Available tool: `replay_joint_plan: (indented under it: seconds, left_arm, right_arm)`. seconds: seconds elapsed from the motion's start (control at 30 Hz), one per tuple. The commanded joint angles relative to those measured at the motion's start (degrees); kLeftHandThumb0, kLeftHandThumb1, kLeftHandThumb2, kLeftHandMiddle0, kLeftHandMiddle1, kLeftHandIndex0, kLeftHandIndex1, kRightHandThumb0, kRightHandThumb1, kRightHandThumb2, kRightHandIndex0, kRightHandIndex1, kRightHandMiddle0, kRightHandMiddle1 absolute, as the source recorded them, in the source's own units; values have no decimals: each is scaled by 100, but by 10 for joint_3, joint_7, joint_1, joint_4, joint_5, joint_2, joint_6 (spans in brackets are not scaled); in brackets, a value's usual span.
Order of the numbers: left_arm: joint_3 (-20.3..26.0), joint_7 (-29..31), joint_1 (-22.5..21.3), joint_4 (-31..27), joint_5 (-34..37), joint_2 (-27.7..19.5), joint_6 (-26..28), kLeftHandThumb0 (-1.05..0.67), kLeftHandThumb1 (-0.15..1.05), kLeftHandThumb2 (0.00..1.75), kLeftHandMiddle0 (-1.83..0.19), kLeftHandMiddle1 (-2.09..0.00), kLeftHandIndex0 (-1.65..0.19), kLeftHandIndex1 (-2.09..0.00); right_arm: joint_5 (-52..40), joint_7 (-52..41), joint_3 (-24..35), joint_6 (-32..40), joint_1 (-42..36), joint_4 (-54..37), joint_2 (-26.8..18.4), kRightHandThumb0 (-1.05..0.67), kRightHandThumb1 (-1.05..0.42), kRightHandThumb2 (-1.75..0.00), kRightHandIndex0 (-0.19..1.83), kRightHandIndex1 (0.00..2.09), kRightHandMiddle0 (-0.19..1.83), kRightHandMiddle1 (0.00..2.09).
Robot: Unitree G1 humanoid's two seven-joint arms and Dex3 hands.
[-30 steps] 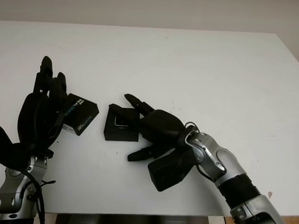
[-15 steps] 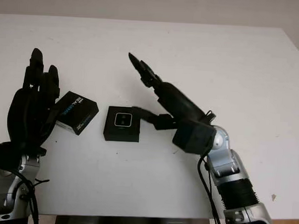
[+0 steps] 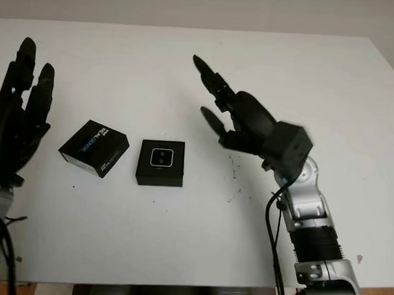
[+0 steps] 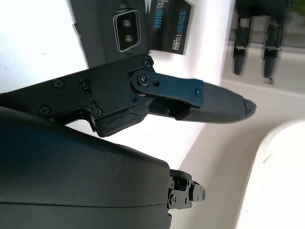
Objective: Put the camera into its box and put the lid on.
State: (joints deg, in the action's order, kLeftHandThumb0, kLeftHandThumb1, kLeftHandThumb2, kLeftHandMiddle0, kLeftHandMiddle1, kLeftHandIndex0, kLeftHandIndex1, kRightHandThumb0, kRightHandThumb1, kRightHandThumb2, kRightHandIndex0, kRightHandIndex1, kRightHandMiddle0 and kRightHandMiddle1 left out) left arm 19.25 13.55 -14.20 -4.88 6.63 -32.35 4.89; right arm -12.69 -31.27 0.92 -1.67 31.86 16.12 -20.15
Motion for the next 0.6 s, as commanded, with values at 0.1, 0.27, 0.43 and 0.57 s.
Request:
replay_joint_plan:
  seconds: [0.1, 0.27, 0.43, 0.57]
  left_arm:
    - [-9, 66, -46, 75, -46, -103, -44, -65, 94, 4, -54, -14, -40, -25]
    - [-87, 180, -96, 127, -127, -219, -70, -77, 86, 4, -28, -2, -19, -10]
    - [-179, 251, -147, 146, -227, -274, -119, -75, 83, 4, 0, -1, 1, -1]
    - [-223, 267, -171, 155, -281, -272, -135, -71, 82, 5, 8, -2, 10, -1]
  right_arm:
    - [-32, -25, 36, 28, 32, 32, -8, -74, -105, -61, -10, 5, -7, 6]
    - [-49, -3, 65, 60, 52, 38, 2, -72, -105, -64, -11, 4, -10, 4]
    - [-72, 31, 97, 75, 63, 51, 16, -71, -105, -69, -12, 4, -14, 3]
    - [-99, 40, 120, 92, 69, 56, 24, -70, -105, -71, -13, 4, -15, 3]
